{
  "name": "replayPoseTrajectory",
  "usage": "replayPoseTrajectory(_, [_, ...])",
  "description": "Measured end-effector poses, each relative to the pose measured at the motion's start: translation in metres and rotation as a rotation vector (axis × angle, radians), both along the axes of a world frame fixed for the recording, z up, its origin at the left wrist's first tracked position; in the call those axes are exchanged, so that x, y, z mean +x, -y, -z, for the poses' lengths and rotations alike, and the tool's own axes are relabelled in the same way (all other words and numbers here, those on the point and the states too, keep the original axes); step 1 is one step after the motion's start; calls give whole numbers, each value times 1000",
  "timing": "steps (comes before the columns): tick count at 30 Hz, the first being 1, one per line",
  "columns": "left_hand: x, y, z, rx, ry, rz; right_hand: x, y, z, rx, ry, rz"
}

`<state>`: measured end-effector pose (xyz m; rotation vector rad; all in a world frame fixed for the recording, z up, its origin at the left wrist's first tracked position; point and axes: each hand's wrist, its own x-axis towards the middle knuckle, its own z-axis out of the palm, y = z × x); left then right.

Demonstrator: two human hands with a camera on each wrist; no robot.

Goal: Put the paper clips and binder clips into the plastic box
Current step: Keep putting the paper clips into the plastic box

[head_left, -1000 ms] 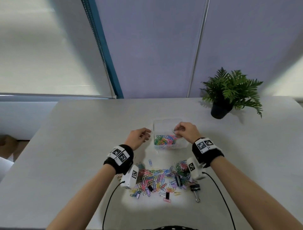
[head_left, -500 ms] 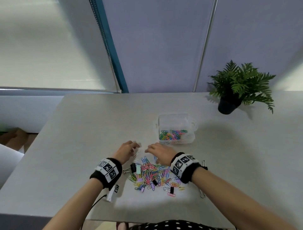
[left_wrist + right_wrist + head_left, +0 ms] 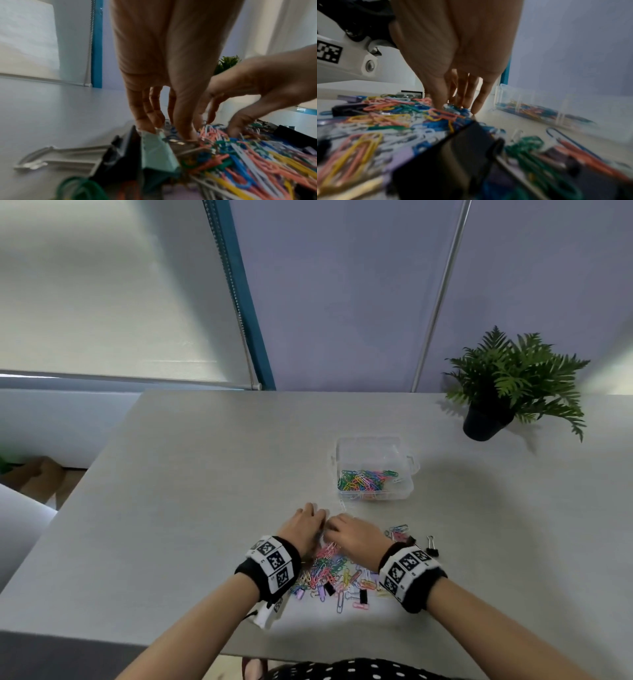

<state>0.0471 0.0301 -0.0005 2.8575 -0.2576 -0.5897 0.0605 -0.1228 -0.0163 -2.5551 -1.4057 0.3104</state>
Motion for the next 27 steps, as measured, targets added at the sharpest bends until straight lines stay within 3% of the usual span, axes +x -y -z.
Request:
replayPoseTrajectory(2, [2, 8, -2, -3, 30, 1, 2, 4, 1, 73, -14, 111])
replayPoseTrajectory(6, [7, 14, -7, -2, 58, 43, 15, 17, 5, 62, -232, 326])
replayPoseTrajectory(11, [9, 18, -7, -23, 51, 2, 18, 35, -5, 370, -576, 581])
replayPoseTrajectory(27, [7, 8, -6, 55, 51, 60, 11, 52, -23, 1130, -908, 944])
